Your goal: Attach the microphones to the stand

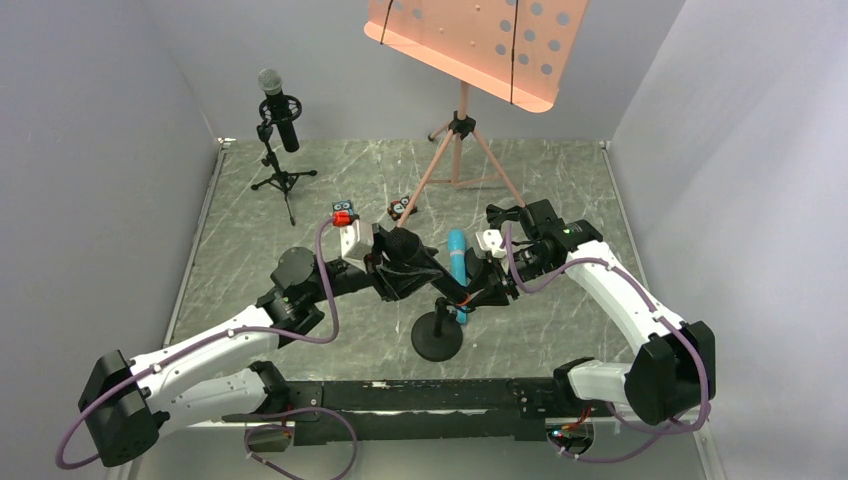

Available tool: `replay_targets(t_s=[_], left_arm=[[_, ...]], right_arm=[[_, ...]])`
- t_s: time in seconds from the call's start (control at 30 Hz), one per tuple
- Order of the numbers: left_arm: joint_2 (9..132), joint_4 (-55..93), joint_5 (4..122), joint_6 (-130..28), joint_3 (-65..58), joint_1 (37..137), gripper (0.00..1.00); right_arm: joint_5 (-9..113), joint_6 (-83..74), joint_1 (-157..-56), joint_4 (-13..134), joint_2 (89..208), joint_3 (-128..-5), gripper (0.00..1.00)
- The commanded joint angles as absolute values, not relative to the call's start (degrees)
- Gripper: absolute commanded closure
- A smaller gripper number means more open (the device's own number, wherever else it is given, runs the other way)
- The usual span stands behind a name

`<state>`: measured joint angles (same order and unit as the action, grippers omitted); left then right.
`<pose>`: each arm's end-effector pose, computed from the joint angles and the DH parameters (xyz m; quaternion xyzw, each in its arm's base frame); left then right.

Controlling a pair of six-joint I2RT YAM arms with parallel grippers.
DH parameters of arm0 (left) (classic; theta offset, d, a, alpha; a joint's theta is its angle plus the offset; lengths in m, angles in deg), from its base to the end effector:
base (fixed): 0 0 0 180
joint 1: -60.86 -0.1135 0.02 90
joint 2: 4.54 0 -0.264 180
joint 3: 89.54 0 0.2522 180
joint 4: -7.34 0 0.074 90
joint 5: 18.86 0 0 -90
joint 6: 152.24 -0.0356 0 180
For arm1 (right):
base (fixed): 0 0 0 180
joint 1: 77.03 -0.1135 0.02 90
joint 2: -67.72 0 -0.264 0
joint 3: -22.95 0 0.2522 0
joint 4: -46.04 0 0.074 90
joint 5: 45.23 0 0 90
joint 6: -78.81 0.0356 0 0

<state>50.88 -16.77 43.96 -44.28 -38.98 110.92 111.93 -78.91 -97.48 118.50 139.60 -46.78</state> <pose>0.1296 -0.1801 0.3443 0.3397 0.4878 -0.5561 0.5809 0.1883 0.1052 0.2703 -0.6276 0.5415 0.4574 0.3219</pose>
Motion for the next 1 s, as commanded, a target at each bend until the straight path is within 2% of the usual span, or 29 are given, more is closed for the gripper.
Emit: replay_targets(t_s=[0.0,0.47,0.97], left_arm=[[50.92,-21.46,43.94,-43.87,-39.62,111.22,1.00],[50.51,-18.72,46.93,-46.22,-40.87,111.24,1.00],[53.86,-10.05,42.98,-49.21,-36.79,111.22,1.00]], right_arm=[[113.66,-79.70,-97.76,117.13,138.34,-46.17,0.59],[113.73,-80.56,-97.77,117.96,138.79,-46.27,0.56],[113.34,-80.50,-97.77,117.89,138.55,-46.01,0.51]])
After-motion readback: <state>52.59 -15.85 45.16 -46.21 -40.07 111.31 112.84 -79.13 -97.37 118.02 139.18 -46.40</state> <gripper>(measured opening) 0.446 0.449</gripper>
